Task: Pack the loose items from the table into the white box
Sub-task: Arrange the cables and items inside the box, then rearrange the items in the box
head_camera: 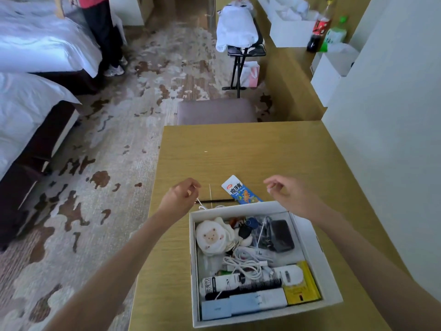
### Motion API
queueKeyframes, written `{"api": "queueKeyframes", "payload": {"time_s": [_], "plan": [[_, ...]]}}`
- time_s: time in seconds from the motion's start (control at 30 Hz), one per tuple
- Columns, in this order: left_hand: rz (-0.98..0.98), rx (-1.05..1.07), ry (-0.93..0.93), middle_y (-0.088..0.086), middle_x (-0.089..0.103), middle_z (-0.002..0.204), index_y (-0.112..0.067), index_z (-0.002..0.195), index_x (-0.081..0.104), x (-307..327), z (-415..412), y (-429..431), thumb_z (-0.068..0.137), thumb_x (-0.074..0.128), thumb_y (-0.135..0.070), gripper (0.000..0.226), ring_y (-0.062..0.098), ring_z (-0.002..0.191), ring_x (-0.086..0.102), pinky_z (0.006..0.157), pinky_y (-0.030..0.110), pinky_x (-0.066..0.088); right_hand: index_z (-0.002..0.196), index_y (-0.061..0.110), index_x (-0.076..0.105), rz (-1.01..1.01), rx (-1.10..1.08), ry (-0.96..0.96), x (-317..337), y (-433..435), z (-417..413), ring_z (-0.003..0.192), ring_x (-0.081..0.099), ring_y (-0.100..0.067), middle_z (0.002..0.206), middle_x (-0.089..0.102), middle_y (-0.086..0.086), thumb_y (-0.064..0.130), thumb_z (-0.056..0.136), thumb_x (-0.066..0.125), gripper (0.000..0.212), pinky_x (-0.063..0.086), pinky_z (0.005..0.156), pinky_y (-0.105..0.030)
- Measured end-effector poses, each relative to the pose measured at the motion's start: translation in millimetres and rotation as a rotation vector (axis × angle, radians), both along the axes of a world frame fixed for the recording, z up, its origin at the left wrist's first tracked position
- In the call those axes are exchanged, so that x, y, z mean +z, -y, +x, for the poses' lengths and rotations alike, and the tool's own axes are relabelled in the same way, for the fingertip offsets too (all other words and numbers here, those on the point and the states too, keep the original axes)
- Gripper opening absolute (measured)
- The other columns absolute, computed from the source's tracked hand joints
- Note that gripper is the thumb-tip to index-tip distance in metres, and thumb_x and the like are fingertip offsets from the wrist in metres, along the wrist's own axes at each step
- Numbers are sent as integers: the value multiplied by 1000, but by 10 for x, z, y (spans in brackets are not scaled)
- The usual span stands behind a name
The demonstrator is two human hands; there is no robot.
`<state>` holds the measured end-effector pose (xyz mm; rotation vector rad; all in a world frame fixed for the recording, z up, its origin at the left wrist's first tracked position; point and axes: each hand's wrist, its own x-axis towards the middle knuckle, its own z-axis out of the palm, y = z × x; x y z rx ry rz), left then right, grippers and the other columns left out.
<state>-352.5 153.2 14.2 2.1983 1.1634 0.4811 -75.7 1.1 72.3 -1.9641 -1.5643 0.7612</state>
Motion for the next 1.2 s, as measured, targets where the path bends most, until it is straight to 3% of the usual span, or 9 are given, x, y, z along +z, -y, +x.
{"api": "queueKeyframes", "payload": {"time_s": [0.13,0.27,0.43,0.53,0.63,0.83,1.0,1.1,1.2], "plan": [[-64,-94,-121,4,65,105,-15,108,61,-288,85,-210,91,55,-14,19,16,84,58,79,40,54,117,15,63,-66,66,-12,-204,-379,-4,92,61,-7,98,64,8,12,95,54,24,49,73,-18],[38,-343,-385,-3,62,120,-22,109,67,-505,141,-311,89,58,-22,22,19,112,53,94,37,45,123,10,61,-229,180,20,-525,-779,-97,103,60,-20,115,64,-5,13,95,55,28,48,82,-31],[-34,-522,-571,-11,64,117,-31,113,63,-603,226,-374,86,60,-39,28,12,110,58,86,30,48,124,10,58,-387,376,108,-889,-1231,-166,111,56,-24,126,58,-8,16,94,56,30,44,86,-32],[92,-581,-612,-6,61,119,-27,116,59,-665,282,-380,87,56,-37,31,20,107,60,75,33,49,121,15,59,-425,465,238,-1068,-1457,-235,106,57,-22,120,60,-6,20,92,57,30,47,84,-35],[217,-616,-624,4,60,116,-18,115,58,-739,354,-352,90,50,-28,28,27,102,61,69,37,48,101,18,60,-449,582,338,-1206,-1598,-323,100,58,-22,110,63,-5,22,87,62,15,42,74,-30],[124,-474,-407,6,67,105,-15,106,62,-784,241,-340,87,60,-33,27,27,96,64,73,36,48,82,17,58,-374,726,491,-1283,-1674,-400,83,57,-21,88,60,-3,17,80,58,2,45,67,-34],[-233,-174,-209,7,67,98,-17,104,55,-540,123,-324,93,53,-35,21,26,84,63,67,31,42,91,22,64,-415,403,135,-1176,-1658,-278,81,60,-13,91,65,3,29,84,61,10,46,66,-31],[-401,-124,-34,9,63,89,-17,98,49,-279,91,-292,97,47,-31,15,22,77,55,66,33,42,83,20,66,-271,139,-166,-1000,-1553,-233,67,56,-8,78,65,4,18,86,64,5,43,61,-28],[-416,-136,91,13,66,96,-13,101,48,-1,42,-156,99,41,-34,22,29,87,60,77,41,48,77,19,63,-126,-58,-415,-740,-1335,-224,65,60,-10,71,68,4,10,91,54,19,47,62,-26]]}}
